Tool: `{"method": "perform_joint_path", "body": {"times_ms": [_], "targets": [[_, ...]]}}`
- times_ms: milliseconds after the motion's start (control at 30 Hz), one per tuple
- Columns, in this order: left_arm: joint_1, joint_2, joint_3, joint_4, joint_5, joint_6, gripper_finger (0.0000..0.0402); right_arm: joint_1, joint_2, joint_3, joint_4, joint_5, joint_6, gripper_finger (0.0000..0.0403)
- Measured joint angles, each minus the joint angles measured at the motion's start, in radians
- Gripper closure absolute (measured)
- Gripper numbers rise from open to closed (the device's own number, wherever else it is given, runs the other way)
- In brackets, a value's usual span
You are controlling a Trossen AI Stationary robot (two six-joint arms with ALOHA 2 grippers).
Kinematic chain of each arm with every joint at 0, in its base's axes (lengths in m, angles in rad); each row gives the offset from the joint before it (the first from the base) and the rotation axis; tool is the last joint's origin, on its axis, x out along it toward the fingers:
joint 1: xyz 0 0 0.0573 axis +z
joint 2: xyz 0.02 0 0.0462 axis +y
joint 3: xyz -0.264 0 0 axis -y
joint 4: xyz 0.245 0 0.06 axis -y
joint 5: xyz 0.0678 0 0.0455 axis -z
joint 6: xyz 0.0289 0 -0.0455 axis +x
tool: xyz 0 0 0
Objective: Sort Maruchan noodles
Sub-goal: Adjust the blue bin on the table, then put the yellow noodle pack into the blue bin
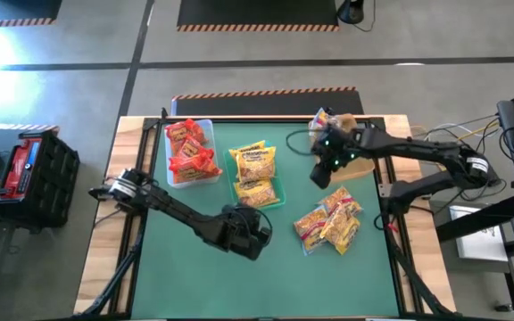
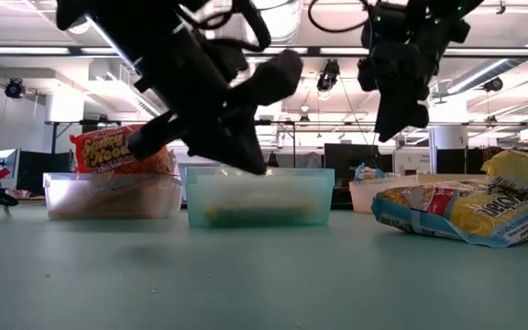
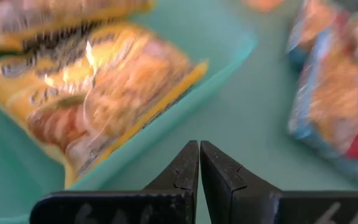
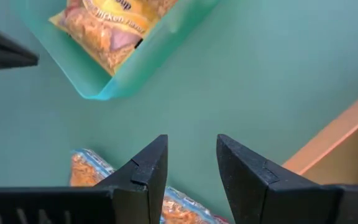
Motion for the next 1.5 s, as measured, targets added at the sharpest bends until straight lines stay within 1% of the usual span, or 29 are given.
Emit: {"method": "perform_joint_path", "body": {"times_ms": [67, 133, 300, 500, 667, 867, 967, 1067, 1200, 1267, 1367, 1500], "targets": [[0.014, 0.000, -0.015, -0.012, 0.065, 0.000, 0.0402, 0.051, 0.000, 0.000, 0.000, 0.040, 0.031, 0.0277], [0.025, 0.001, -0.036, -0.011, 0.094, 0.000, 0.0402, 0.099, 0.000, 0.000, 0.000, 0.065, 0.059, 0.0278], [0.036, -0.006, -0.085, -0.025, 0.096, -0.007, 0.0402, 0.200, 0.000, 0.000, 0.000, 0.111, 0.132, 0.0278], [0.052, -0.007, -0.094, -0.131, 0.092, -0.038, 0.0402, 0.295, 0.000, 0.000, 0.000, 0.173, 0.200, 0.0278], [0.106, -0.007, -0.094, -0.129, 0.090, 0.040, 0.0402, 0.328, 0.000, 0.000, 0.002, 0.189, 0.214, 0.0277], [0.181, -0.008, -0.093, -0.079, 0.086, 0.145, 0.0402, 0.332, 0.000, 0.000, -0.005, 0.186, 0.214, 0.0277], [0.211, -0.007, -0.093, -0.067, 0.083, 0.168, 0.0402, 0.332, 0.000, 0.000, -0.008, 0.163, 0.217, 0.0277], [0.238, -0.008, -0.093, -0.052, 0.083, 0.191, 0.0402, 0.335, 0.000, 0.000, -0.008, 0.113, 0.222, 0.0277], [0.255, -0.008, -0.093, -0.018, 0.082, 0.194, 0.0402, 0.364, 0.000, -0.001, -0.008, 0.098, 0.257, 0.0277], [0.253, -0.008, -0.092, 0.019, 0.088, 0.194, 0.0402, 0.387, 0.000, -0.002, -0.013, 0.097, 0.267, 0.0277], [0.230, -0.008, -0.081, 0.095, 0.129, 0.200, 0.0402, 0.420, 0.000, -0.003, -0.046, 0.094, 0.288, 0.0278], [0.187, -0.008, -0.078, 0.281, 0.190, 0.302, 0.0402, 0.452, 0.000, -0.003, -0.114, 0.095, 0.339, 0.0278]]}}
